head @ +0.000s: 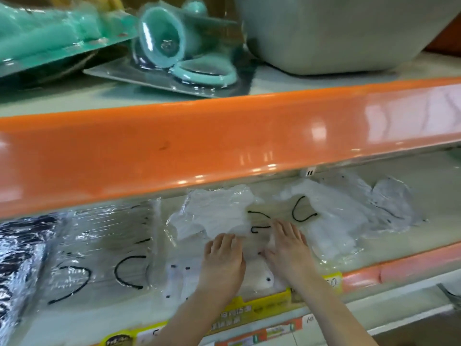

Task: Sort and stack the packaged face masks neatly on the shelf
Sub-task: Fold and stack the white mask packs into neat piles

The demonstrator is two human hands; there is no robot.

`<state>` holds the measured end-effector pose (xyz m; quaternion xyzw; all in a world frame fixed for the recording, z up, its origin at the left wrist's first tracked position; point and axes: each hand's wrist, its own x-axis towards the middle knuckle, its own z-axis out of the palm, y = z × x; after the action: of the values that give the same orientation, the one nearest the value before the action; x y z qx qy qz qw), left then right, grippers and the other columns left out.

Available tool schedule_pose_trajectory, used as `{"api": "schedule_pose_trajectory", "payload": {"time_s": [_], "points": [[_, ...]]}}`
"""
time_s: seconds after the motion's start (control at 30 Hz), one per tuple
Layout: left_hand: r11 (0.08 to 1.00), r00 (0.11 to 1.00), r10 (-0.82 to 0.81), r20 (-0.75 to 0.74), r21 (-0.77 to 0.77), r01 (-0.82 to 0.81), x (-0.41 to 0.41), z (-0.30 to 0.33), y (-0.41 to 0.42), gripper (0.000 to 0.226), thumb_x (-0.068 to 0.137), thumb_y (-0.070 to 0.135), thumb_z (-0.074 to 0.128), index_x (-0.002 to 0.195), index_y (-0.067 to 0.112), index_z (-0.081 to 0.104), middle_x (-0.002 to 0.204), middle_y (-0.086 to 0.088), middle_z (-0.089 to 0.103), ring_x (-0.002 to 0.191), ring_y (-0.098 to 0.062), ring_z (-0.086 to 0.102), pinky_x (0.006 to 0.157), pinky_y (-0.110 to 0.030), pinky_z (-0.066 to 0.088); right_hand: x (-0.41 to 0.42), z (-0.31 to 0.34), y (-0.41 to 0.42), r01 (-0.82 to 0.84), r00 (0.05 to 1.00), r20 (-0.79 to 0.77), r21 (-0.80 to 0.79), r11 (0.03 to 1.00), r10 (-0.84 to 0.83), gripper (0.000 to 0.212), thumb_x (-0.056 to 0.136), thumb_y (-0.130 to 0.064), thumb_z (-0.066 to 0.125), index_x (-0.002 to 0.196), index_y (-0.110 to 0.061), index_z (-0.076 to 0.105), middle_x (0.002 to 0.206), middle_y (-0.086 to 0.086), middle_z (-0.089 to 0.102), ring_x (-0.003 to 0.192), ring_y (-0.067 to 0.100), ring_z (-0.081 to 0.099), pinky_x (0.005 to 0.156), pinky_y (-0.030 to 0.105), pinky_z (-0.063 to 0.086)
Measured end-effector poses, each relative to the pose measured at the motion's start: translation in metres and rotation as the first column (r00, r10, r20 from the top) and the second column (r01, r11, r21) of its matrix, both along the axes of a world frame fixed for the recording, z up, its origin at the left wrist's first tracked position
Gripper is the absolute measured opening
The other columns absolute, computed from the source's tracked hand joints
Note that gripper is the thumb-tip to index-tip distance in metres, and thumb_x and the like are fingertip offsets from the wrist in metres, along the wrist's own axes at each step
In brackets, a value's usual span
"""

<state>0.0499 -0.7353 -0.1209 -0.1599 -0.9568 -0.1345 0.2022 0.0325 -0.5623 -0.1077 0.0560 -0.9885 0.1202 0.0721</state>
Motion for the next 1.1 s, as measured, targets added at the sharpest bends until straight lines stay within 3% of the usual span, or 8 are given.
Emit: {"api": "schedule_pose_trajectory", "payload": {"time_s": [0.1, 0.23, 0.47, 0.63, 0.77, 0.83, 0.87, 1.1], "points": [[1.0, 1.0, 0.014, -0.026, 0.0, -0.014, -0.004, 0.0, 0.02, 0.027, 0.063, 0.014, 0.071, 0.09, 0.013, 0.068, 0.09, -0.002, 0.066, 0.085, -0.025, 0.065, 0.065, -0.036, 0.052, -0.002, -0.008, 0.006, 0.036, 0.997, 0.071, -0.055, 0.998, -0.032, 0.073, 0.084, -0.044, 0.062, 0.143, -0.011, 0.037, 0.14, 0.005, 0.044, 0.13, 0.027, 0.04, 0.11, 0.037, 0.03], [1.0, 1.0, 0.016, -0.007, -0.006, -0.016, -0.003, 0.001, 0.036, 0.032, 0.059, 0.019, 0.079, 0.088, 0.012, 0.068, 0.092, -0.002, 0.067, 0.087, -0.024, 0.065, 0.067, -0.034, 0.053, -0.002, -0.018, 0.006, 0.038, 0.996, -0.074, -0.017, 0.999, -0.039, 0.065, 0.061, -0.039, 0.085, 0.112, -0.006, 0.064, 0.096, 0.007, 0.068, 0.088, 0.029, 0.065, 0.077, 0.037, 0.054], [0.998, 0.999, 0.05, -0.004, 0.03, -0.05, -0.002, -0.005, 0.043, 0.043, 0.051, 0.019, 0.089, 0.088, 0.014, 0.068, 0.089, -0.003, 0.066, 0.084, -0.024, 0.064, 0.066, -0.034, 0.053, 0.0, -0.017, 0.004, -0.007, 0.959, -0.282, -0.004, 1.0, 0.006, 0.033, 0.05, -0.023, 0.088, 0.074, -0.018, 0.065, 0.073, -0.001, 0.059, 0.068, 0.024, 0.06, 0.058, 0.034, 0.048], [0.998, 0.995, 0.009, -0.101, 0.055, -0.003, -0.004, -0.002, 0.039, 0.035, 0.057, 0.015, 0.087, 0.088, 0.017, 0.069, 0.087, 0.003, 0.066, 0.082, -0.02, 0.065, 0.096, -0.04, 0.039, 0.003, -0.019, 0.007, -0.093, 0.929, -0.364, -0.033, 0.995, 0.075, 0.011, 0.067, -0.026, 0.064, 0.077, -0.022, 0.065, 0.079, -0.005, 0.058, 0.074, 0.02, 0.058, 0.066, 0.032, 0.044], [0.998, 0.985, -0.035, -0.166, 0.041, 0.042, -0.014, 0.009, 0.033, 0.02, 0.063, 0.013, 0.081, 0.076, 0.018, 0.067, 0.076, 0.005, 0.063, 0.07, -0.02, 0.059, 0.071, -0.029, 0.038, 0.008, -0.011, 0.004, -0.137, 0.912, -0.4, -0.099, 0.986, 0.087, 0.022, 0.076, -0.025, 0.046, 0.082, -0.021, 0.066, 0.083, -0.006, 0.06, 0.078, 0.019, 0.058, 0.069, 0.031, 0.044], [0.999, 0.973, -0.048, -0.225, 0.003, 0.049, -0.018, 0.016, 0.028, 0.004, 0.075, 0.016, 0.063, 0.071, 0.016, 0.064, 0.071, 0.004, 0.06, 0.065, -0.021, 0.058, 0.058, -0.028, 0.039, 0.01, -0.008, 0.002, -0.137, 0.894, -0.442, -0.116, 0.984, 0.072, 0.021, 0.078, -0.022, 0.046, 0.083, -0.02, 0.067, 0.082, -0.006, 0.061, 0.077, 0.019, 0.058, 0.068, 0.032, 0.046], [0.999, 0.969, -0.04, -0.245, -0.005, 0.04, -0.02, 0.02, 0.026, 0.014, 0.079, 0.019, 0.053, 0.07, 0.015, 0.063, 0.07, 0.003, 0.059, 0.064, -0.021, 0.057, 0.054, -0.028, 0.04, 0.01, -0.006, 0.001, -0.134, 0.888, -0.454, -0.109, 0.985, 0.07, 0.021, 0.078, -0.02, 0.047, 0.084, -0.02, 0.067, 0.083, -0.005, 0.061, 0.077, 0.019, 0.059, 0.067, 0.032, 0.047], [0.999, 0.953, 0.023, -0.303, -0.037, -0.035, -0.023, 0.036, -0.012, 0.022, 0.084, 0.02, 0.047, 0.068, 0.014, 0.061, 0.065, 0.003, 0.058, 0.059, -0.021, 0.056, 0.055, -0.032, 0.042, 0.004, -0.002, -0.003, -0.067, 0.892, -0.453, -0.089, 0.994, 0.02, 0.024, 0.064, -0.005, 0.059, 0.081, -0.018, 0.07, 0.081, -0.004, 0.066, 0.072, 0.021, 0.065, 0.063, 0.034, 0.051]]}}
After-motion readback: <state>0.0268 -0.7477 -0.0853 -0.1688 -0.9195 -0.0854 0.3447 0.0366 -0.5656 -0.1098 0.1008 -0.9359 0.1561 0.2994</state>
